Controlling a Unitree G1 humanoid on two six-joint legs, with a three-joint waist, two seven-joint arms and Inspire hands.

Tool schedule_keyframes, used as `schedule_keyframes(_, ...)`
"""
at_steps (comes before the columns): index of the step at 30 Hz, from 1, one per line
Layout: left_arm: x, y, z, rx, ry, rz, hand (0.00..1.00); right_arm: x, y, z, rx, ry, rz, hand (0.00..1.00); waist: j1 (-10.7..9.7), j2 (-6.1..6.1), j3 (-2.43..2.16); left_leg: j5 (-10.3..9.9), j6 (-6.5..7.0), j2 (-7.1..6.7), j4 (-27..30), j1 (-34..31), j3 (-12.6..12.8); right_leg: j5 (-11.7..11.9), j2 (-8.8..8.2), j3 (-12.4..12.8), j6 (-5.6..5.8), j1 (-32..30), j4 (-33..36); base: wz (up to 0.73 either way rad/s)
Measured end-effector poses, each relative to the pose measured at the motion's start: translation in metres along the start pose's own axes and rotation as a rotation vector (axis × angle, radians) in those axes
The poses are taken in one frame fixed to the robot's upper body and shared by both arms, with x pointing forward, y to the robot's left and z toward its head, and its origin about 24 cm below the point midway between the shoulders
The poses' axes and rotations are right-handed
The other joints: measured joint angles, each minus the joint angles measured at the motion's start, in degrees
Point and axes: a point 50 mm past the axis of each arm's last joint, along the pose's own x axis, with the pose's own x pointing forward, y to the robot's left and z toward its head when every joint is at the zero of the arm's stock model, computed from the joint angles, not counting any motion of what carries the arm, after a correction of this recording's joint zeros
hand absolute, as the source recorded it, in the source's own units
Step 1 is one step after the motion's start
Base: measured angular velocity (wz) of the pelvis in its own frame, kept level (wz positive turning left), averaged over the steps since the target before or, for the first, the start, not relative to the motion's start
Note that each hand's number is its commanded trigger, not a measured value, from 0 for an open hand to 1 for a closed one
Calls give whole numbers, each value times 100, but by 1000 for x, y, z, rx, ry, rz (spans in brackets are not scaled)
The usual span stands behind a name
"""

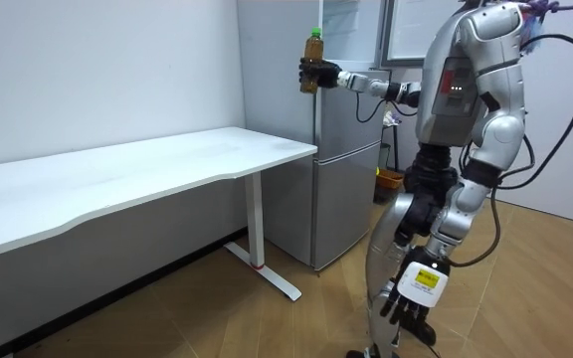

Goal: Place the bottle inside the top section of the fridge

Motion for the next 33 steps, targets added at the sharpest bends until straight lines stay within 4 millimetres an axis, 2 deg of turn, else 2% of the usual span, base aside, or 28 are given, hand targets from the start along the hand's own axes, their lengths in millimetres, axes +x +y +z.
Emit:
schedule_keyframes(5, 0, 4, 2, -3, -5, 12, 0, 0, 2, 19, 4, -78, 19, 100, -205, -35, 7, -16, 9, 7, -3, 23, 40, 0, -5, 30, 1, 9, 11, 0)
schedule_keyframes(7, 1, 4, 3, -2, -8, 12, 0, 0, -1, 25, -12, -102, 12, 100, -294, -43, 8, -19, 7, 9, -18, 33, 51, 0, -5, 35, 0, 9, 14, -4)
schedule_keyframes(11, 0, 4, 1, -4, -1, 13, 0, 2, -18, 39, -55, -150, -34, 100, -370, -116, 47, -29, -4, 43, -122, 178, 217, 0, -3, 216, 0, 16, 15, -22)
schedule_keyframes(16, -1, 4, -4, -12, 10, 14, 0, 2, -30, 55, -87, -203, -61, 100, -547, -130, 37, -116, -14, 96, -91, 257, 382, 2, 19, 394, -3, 8, 24, -20)
schedule_keyframes(18, -1, 4, -5, -11, 12, 14, 0, -2, -33, 60, -97, -221, -72, 100, -696, -121, 24, -136, -21, 106, -108, 313, 431, 2, 23, 450, -3, 31, 18, -13)
schedule_keyframes(22, -2, 8, -5, -25, 11, 27, 0, -8, -42, 65, -109, -238, -110, 100, -754, -125, 14, -140, -24, 120, -199, 420, 532, 2, 21, 532, -3, 38, 16, -14)
schedule_keyframes(23, -2, 9, -5, -34, 10, 32, 0, -9, -45, 66, -111, -243, -124, 100, -837, -126, 13, -140, -24, 120, -204, 431, 545, 2, 21, 557, -3, 38, 16, -9)
schedule_keyframes(26, -2, 11, -5, -44, 8, 41, 0, -10, -52, 69, -120, -252, -156, 100, -899, -134, 10, -140, -24, 127, -235, 485, 609, 2, 21, 619, -3, 47, 17, -10)
schedule_keyframes(33, -2, 13, -5, -50, 7, 45, 0, -14, -65, 71, -160, -250, -211, 100, -1009, -170, -4, -141, -22, 136, -239, 509, 665, 5, 16, 660, -6, 43, 20, -4)
